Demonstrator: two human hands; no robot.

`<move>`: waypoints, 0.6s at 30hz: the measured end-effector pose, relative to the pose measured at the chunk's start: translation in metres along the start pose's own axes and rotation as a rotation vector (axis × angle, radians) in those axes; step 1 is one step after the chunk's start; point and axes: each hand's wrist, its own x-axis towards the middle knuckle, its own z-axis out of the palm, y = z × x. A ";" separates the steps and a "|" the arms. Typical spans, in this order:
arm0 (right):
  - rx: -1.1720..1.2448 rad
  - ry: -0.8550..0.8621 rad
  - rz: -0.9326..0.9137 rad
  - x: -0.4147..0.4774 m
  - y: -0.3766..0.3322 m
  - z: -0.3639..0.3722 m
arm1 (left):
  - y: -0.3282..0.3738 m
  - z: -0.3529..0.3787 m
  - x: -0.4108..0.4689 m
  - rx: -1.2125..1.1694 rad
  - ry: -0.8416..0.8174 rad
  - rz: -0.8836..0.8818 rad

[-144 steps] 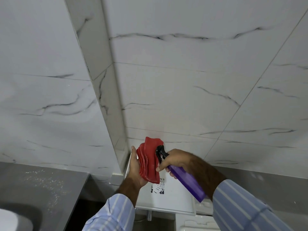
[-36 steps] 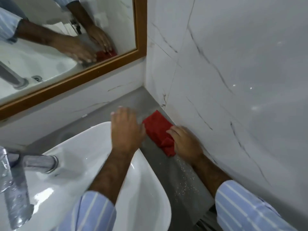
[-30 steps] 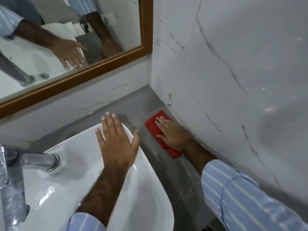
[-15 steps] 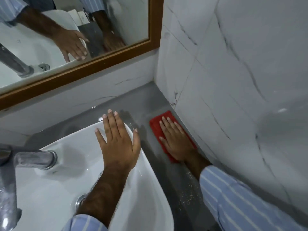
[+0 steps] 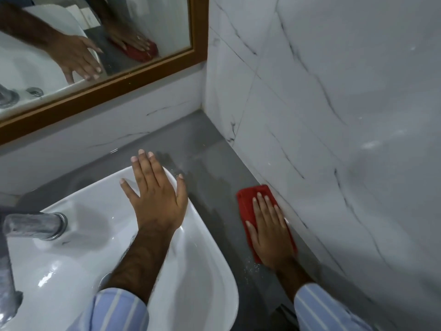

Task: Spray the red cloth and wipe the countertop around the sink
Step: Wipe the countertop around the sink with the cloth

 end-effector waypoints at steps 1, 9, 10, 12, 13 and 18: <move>-0.003 -0.008 0.032 -0.010 -0.002 0.002 | 0.000 0.000 0.000 -0.008 0.004 -0.001; -0.049 -0.034 -0.237 0.108 -0.046 0.005 | 0.000 0.004 -0.001 -0.023 0.012 -0.007; -0.042 -0.049 -0.253 0.120 -0.053 0.004 | -0.001 0.004 -0.001 -0.024 0.012 -0.003; -0.041 -0.053 -0.264 0.128 -0.055 0.004 | -0.002 0.005 0.000 -0.021 0.004 0.006; -0.036 -0.039 -0.258 0.122 -0.048 0.005 | -0.002 0.005 0.000 -0.018 -0.001 0.006; -0.005 0.040 -0.084 0.013 0.015 -0.002 | -0.003 0.003 -0.001 -0.033 -0.022 0.004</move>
